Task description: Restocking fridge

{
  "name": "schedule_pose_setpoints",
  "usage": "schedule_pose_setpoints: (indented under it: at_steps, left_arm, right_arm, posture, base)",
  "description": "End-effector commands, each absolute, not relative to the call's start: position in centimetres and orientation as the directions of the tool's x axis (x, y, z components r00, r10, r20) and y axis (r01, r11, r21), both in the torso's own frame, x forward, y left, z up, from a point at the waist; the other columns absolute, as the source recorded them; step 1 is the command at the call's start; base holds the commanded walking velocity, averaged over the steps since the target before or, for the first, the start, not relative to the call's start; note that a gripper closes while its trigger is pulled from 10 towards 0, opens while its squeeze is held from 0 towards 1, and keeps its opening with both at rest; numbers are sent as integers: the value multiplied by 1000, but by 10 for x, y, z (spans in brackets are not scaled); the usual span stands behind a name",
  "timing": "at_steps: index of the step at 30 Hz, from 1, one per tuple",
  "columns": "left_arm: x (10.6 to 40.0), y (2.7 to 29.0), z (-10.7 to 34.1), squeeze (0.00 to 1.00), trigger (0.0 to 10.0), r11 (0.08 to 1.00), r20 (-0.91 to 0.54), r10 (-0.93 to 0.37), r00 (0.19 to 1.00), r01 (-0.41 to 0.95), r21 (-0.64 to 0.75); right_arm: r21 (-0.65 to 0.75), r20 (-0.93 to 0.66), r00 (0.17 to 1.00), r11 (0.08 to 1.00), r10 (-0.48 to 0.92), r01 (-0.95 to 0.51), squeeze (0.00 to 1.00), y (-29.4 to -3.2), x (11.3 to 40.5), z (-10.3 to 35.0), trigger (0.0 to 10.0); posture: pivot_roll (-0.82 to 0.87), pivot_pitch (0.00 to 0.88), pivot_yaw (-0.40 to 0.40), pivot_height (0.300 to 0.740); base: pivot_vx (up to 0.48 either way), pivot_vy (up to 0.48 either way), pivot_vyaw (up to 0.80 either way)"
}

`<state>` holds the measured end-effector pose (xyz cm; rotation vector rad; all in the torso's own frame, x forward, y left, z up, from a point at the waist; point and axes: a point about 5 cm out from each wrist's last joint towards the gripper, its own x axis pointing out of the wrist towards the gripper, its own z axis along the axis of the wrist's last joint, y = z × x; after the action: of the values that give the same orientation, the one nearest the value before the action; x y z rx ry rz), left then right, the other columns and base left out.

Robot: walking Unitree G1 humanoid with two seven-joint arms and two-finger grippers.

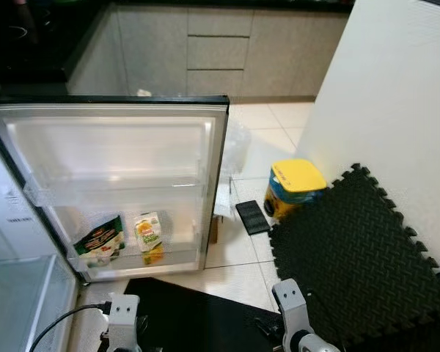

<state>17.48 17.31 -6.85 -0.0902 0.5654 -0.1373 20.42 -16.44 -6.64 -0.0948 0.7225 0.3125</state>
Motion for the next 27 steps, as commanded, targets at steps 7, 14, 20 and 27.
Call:
schedule_pose_setpoints:
  at_steps: [7, 14, 20, 27]
  left_arm:
    - [176, 170, -67, 0, 10000, 986, -511, -164, 844, 123, -112]
    - [177, 168, -66, 0, 10000, 986, -503, -167, 848, 129, -110]
    - [177, 166, -65, 0, 10000, 985, -498, -169, 850, 131, -111]
    - [176, 166, -66, 0, 10000, 985, -503, -170, 847, 130, -113]
  right_arm:
    - [-2, -674, 692, 936, 260, -353, 0, -165, 202, -68, 10000]
    - [-2, -673, 692, 936, 260, -353, 0, -163, 201, -68, 10000]
    - [-7, -676, 690, 934, 258, -356, 0, -163, 200, -69, 10000]
    - [-7, -678, 688, 934, 259, -358, 0, -163, 199, -69, 10000]
  posture:
    - [-60, 18, -74, 713]
    - [-64, 23, -72, 713]
    - [-63, 26, -75, 713]
    - [-65, 30, -75, 713]
  base:
    - [0, 0, 290]
    - [0, 0, 800]
    - [0, 0, 800]
    - [0, 0, 800]
